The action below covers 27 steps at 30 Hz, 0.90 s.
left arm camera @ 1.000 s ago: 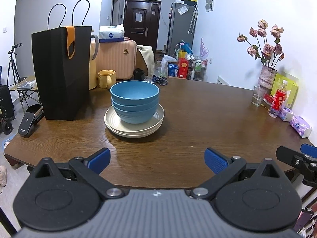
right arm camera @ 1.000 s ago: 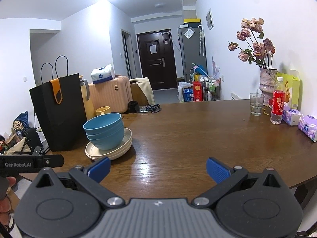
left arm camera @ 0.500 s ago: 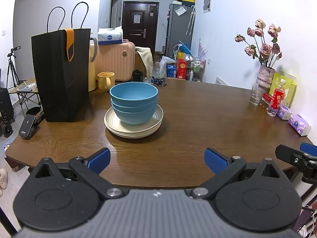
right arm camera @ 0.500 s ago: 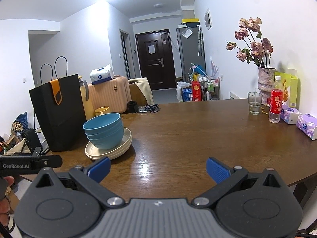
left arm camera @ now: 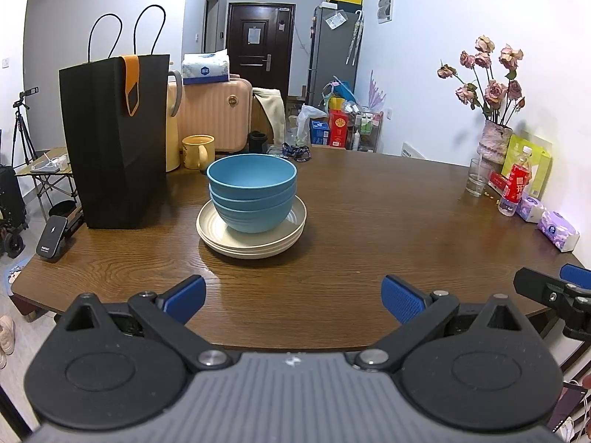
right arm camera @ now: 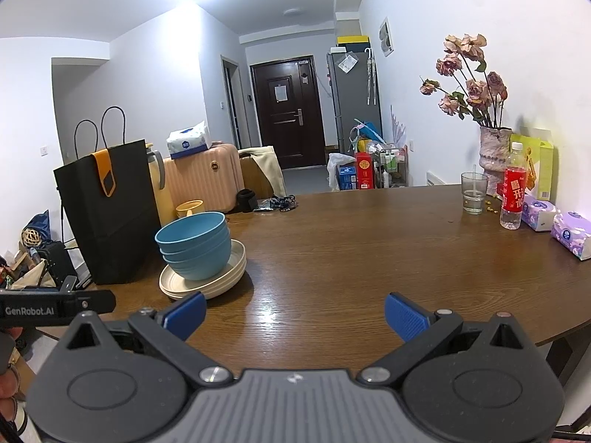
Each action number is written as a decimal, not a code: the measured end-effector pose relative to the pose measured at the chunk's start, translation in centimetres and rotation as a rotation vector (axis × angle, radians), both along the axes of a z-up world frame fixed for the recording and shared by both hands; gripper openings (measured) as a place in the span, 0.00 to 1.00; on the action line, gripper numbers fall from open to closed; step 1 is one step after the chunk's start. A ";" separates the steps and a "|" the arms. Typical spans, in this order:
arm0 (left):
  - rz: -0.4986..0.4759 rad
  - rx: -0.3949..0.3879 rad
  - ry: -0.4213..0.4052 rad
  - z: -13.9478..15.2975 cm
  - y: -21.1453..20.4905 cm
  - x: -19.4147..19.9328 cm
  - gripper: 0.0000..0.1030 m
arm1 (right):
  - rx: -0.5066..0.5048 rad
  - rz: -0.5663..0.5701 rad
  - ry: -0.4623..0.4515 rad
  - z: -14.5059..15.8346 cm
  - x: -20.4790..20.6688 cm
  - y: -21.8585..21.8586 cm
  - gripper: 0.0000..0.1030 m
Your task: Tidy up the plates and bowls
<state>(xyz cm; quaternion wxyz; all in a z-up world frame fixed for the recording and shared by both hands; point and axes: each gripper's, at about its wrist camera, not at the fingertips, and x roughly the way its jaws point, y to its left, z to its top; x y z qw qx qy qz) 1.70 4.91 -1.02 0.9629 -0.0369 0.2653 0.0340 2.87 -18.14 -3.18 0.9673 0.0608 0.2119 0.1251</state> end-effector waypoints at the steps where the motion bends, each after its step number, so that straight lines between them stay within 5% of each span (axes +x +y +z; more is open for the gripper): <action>1: 0.000 0.001 0.000 0.0 0.1 0.0 1.00 | 0.000 -0.001 0.000 0.0 0.0 0.0 1.00; 27: -0.010 -0.003 0.011 -0.5 0.2 0.0 1.00 | -0.001 0.007 0.005 0.0 0.1 0.4 1.00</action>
